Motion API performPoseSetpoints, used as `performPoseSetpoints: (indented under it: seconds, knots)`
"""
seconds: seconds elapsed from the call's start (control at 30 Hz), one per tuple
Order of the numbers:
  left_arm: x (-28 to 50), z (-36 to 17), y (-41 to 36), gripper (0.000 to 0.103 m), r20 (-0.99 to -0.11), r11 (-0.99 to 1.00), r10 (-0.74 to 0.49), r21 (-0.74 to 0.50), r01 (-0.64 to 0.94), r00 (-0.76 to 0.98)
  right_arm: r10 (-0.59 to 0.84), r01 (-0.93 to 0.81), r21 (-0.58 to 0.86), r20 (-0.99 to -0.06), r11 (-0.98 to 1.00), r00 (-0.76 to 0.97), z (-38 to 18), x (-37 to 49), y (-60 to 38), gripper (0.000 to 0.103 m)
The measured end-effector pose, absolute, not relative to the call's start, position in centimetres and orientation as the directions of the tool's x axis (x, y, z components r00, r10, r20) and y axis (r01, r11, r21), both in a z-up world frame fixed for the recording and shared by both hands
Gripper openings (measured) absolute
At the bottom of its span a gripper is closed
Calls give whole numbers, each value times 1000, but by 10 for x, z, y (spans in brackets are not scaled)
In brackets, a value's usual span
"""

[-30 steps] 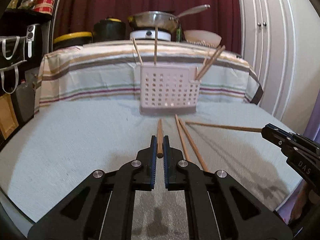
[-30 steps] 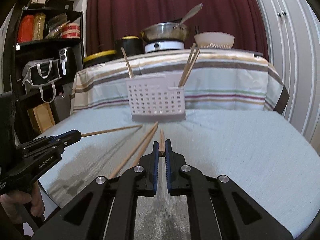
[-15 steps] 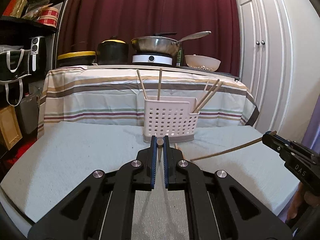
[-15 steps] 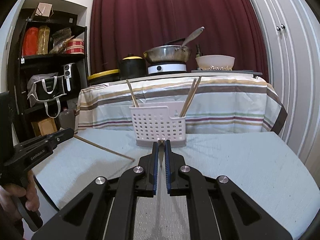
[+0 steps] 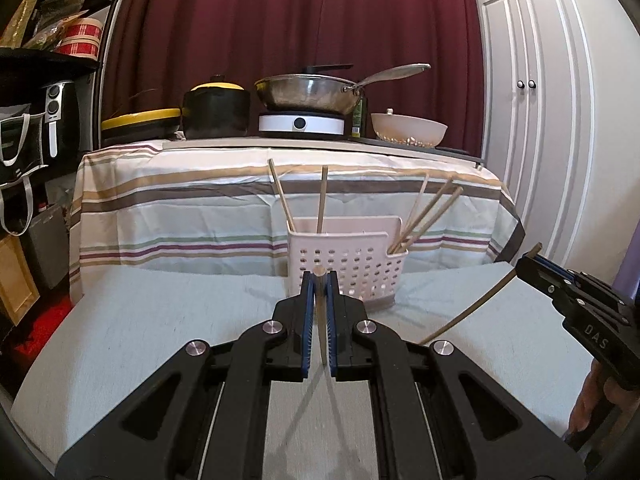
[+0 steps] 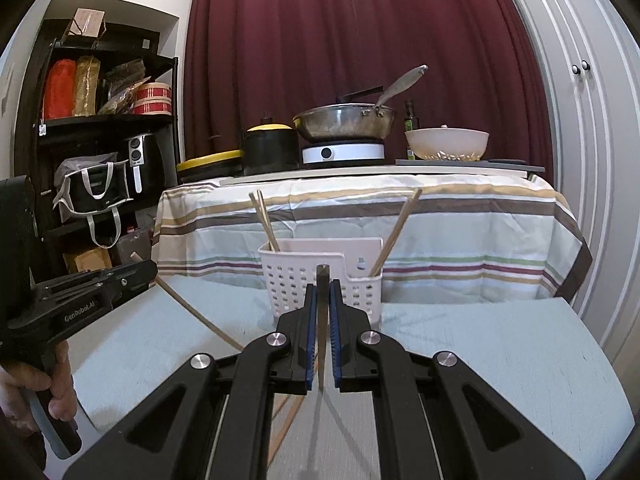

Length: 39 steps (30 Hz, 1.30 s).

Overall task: Organize utensils
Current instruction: 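Lift both chopsticks upright and carry them over the pink caddy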

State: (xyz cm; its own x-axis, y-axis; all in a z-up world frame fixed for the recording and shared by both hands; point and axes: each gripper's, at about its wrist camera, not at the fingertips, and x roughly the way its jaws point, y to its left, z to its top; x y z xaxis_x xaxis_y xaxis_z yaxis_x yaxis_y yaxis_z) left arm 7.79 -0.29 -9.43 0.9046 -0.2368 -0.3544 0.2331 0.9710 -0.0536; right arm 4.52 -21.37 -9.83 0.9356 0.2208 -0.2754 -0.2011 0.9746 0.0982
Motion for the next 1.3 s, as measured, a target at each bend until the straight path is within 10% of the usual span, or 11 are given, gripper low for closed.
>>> performPoseSetpoints:
  seconds: [1.3]
  knots:
    - [218,45,-2,7,-70,959,-283,-43,281,957,205,-209,89,48,974,978,30,167,-225,7]
